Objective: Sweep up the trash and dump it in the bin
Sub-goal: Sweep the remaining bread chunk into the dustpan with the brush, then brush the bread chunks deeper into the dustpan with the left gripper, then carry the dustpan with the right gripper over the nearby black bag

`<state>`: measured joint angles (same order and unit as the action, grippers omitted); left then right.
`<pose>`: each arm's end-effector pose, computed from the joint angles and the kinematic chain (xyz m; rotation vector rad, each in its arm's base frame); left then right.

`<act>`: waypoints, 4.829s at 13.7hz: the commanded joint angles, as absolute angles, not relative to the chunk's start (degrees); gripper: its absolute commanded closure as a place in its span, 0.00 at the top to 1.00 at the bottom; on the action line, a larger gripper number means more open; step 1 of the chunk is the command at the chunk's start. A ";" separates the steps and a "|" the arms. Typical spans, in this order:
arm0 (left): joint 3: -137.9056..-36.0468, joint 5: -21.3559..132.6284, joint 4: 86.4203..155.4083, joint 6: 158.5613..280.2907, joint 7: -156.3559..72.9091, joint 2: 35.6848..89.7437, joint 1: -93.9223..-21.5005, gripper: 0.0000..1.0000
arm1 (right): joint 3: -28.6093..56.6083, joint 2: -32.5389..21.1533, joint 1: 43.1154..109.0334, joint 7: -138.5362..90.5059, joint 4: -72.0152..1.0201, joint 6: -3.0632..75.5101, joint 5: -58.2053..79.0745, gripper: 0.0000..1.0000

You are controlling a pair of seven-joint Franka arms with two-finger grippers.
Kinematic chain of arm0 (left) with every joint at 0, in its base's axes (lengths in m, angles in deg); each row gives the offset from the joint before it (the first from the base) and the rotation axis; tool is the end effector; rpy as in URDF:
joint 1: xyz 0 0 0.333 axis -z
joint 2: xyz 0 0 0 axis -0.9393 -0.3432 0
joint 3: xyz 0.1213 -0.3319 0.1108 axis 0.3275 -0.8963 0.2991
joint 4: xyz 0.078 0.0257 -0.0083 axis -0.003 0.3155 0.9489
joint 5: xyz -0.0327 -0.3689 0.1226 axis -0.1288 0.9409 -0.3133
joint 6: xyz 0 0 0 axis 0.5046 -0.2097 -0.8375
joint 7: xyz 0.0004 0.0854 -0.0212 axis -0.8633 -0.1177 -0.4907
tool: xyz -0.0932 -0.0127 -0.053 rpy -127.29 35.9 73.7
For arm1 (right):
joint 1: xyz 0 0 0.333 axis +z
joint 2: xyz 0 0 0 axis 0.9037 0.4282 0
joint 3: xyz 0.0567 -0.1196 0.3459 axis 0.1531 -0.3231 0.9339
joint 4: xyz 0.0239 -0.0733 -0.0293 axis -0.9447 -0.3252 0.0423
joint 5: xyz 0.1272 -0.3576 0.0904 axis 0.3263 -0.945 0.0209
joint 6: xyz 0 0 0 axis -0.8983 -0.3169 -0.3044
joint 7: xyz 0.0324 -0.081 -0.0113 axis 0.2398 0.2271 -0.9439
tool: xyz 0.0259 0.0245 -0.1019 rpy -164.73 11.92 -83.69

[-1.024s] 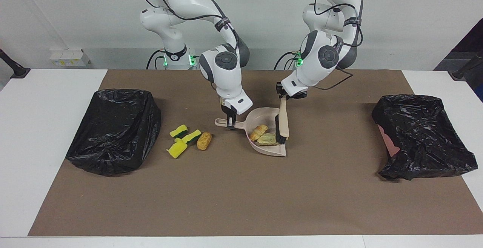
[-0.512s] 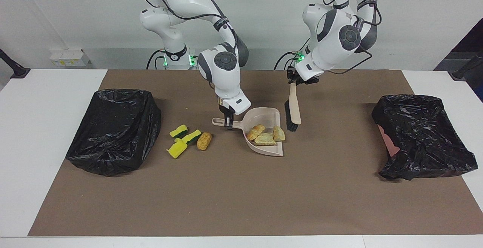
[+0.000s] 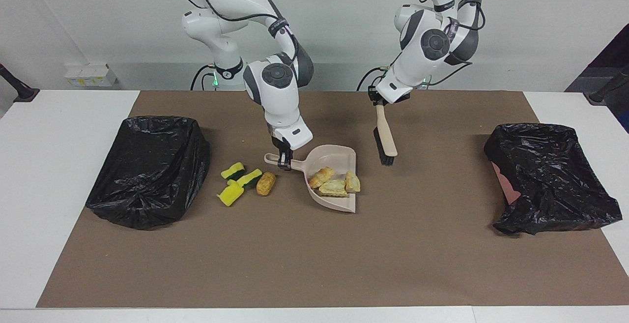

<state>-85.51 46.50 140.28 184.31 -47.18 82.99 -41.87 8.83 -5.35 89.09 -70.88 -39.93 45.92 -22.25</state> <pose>0.3776 -0.2424 0.4806 2.9733 -0.0753 -0.5188 0.5712 0.2813 0.4233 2.3346 2.0489 0.0826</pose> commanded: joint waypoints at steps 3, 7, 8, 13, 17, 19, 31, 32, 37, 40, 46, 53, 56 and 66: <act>-87.72 45.35 149.16 193.08 -59.47 86.92 -30.67 0.00 | 9.44 -7.85 86.63 -73.39 -39.68 44.84 -21.03 0.00; -87.81 45.35 152.25 199.07 -69.24 87.01 -23.00 0.00 | 9.35 -10.04 81.72 -83.67 -36.26 38.18 -15.07 0.00; -87.90 45.35 152.25 198.91 -70.22 86.84 -22.65 0.00 | 9.35 -10.31 80.05 -85.69 -35.20 36.07 -15.06 0.00; -87.55 46.32 151.91 200.13 -69.35 82.80 -22.11 0.00 | 9.44 -12.68 75.11 -92.39 -34.75 32.01 -14.18 0.00; -87.29 45.36 143.41 195.84 -61.63 75.35 -35.01 0.00 | 9.26 -12.51 76.07 -91.69 -36.51 35.51 -14.18 0.00; -87.38 45.26 137.78 193.64 -57.07 71.56 -40.11 0.00 | 9.26 -10.41 76.77 -91.25 -36.69 37.97 -14.87 0.00; -87.29 38.86 125.54 187.12 -37.53 61.63 -50.33 0.00 | 9.17 -4.78 85.82 -78.87 -35.28 39.74 -31.39 0.00; -87.38 38.59 124.84 186.43 -37.53 61.44 -50.42 0.00 | 9.17 -4.51 86.09 -77.99 -35.28 39.65 -31.75 0.00; -87.73 38.50 124.66 186.35 -37.18 58.98 -49.45 0.00 | 9.17 -3.11 89.08 -71.84 -35.28 40.09 -32.20 0.00; -87.90 38.85 125.45 186.51 -37.00 59.59 -46.91 0.00 | 9.26 -2.40 90.66 -68.33 -35.28 40.79 -32.20 0.00; -87.99 39.55 125.27 185.28 -37.88 60.47 -39.79 0.00 | 9.52 -2.05 91.02 -63.04 -35.54 41.06 -31.05 0.00; -88.52 44.30 123.69 180.55 -40.16 64.60 -38.99 0.00 | 9.52 -3.36 89.79 -65.57 -36.25 40.00 -31.05 0.00; -88.43 40.80 124.04 177.21 -44.90 65.21 -39.34 0.00 | 9.61 -5.29 88.29 -70.23 -36.34 38.95 -27.38 0.00; -88.96 47.96 137.63 185.43 -64.07 74.16 -30.65 0.00 | 9.52 -11.28 75.30 -97.98 -35.46 33.07 -14.90 0.00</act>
<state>-89.59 44.52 129.76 180.13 -62.24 68.52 -32.87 8.99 -10.52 78.31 -91.83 -35.89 34.67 -18.42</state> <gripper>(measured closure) 0.731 0.670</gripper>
